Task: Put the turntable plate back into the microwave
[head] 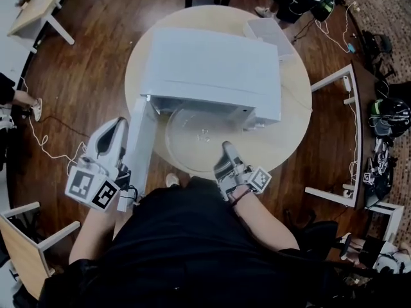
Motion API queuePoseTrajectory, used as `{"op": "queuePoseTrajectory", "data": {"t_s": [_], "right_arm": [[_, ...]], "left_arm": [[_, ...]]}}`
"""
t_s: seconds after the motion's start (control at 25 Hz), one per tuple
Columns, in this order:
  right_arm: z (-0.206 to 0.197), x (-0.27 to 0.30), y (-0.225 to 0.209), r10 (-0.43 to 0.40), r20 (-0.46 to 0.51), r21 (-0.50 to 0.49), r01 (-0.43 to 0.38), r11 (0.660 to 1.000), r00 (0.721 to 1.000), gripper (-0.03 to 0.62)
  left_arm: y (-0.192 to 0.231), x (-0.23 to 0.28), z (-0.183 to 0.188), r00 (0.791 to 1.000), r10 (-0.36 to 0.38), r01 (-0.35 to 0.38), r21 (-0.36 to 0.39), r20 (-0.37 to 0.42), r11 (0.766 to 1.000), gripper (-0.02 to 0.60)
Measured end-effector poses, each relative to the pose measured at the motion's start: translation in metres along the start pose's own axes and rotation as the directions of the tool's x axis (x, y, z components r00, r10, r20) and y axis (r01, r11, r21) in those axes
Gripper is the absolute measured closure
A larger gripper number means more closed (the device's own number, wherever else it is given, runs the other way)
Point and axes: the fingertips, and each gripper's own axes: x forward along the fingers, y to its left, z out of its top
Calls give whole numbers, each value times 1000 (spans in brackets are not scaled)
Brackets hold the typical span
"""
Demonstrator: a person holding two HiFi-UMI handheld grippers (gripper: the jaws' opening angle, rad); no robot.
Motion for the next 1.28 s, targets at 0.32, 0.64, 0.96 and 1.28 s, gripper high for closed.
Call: {"op": "queuePoseTrajectory", "data": {"t_s": [0.32, 0.64, 0.96, 1.28], "right_arm": [[0, 1, -12, -7, -13, 22, 8, 1000, 1000, 548], [1, 14, -19, -11, -21, 35, 12, 999, 1000, 548], [5, 25, -25, -10, -22, 38, 11, 999, 1000, 548], [11, 35, -35, -8, 2, 45, 8, 999, 1000, 547]], "left_arm": [[-8, -3, 3, 1000, 20, -21, 54, 25, 998, 584], [-10, -8, 7, 999, 38, -39, 87, 21, 995, 584], [-15, -4, 10, 999, 34, -37, 117, 21, 992, 584], [-10, -6, 5, 999, 43, -42, 122, -8, 992, 584]]}}
